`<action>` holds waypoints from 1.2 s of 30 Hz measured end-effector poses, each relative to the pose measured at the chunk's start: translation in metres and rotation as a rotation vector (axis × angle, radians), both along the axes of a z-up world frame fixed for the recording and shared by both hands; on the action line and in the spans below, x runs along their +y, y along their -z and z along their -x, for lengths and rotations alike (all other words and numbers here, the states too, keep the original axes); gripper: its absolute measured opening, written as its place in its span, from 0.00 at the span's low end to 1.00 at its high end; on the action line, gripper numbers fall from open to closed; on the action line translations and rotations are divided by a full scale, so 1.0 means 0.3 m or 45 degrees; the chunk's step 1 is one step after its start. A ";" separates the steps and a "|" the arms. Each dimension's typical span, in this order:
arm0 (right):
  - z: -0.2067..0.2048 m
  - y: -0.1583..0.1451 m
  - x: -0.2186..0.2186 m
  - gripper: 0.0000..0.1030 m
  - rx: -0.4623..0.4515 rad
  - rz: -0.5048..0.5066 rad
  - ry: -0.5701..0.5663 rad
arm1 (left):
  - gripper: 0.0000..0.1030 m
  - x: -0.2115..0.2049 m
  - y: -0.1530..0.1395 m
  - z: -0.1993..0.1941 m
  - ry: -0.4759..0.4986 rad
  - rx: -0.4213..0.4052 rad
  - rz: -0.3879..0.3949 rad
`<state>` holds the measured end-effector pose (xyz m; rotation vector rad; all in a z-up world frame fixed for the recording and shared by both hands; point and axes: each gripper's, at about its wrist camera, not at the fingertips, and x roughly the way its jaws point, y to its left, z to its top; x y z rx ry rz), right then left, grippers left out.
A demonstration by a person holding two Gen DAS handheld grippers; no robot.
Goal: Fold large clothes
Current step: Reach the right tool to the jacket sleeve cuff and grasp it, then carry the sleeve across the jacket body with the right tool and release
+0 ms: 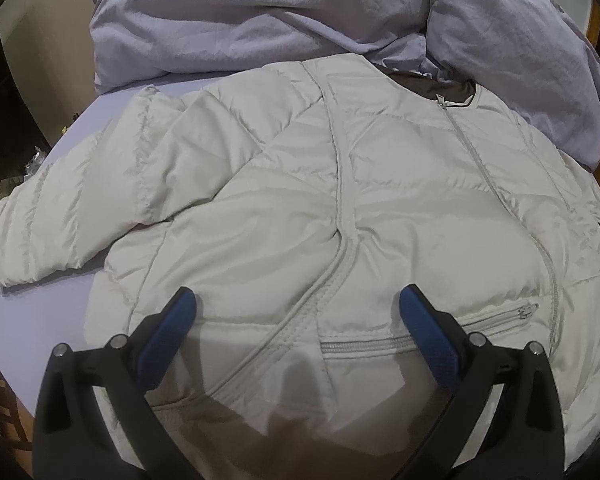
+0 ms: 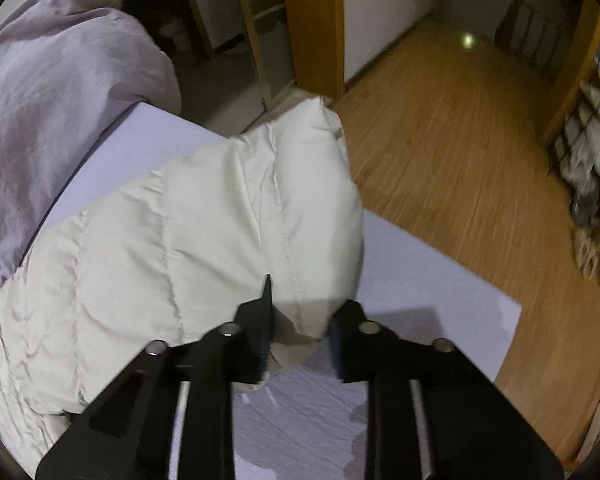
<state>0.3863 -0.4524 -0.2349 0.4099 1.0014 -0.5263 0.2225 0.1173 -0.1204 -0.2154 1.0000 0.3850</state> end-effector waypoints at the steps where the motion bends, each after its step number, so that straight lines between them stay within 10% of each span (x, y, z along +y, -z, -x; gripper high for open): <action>1: -0.006 -0.021 0.022 0.19 -0.012 0.033 -0.020 | 0.98 0.001 0.003 0.001 0.000 -0.001 0.002; 12: -0.096 -0.217 0.314 0.17 -0.197 0.072 -0.341 | 0.98 0.007 0.031 0.006 -0.008 -0.030 0.026; 23: -0.134 -0.162 0.901 0.17 -0.171 0.024 -0.894 | 0.98 0.008 0.048 0.017 -0.018 -0.076 0.032; 36: -0.048 -0.029 1.334 0.17 -0.044 -0.045 -1.217 | 0.98 0.017 0.053 0.024 -0.019 -0.105 0.058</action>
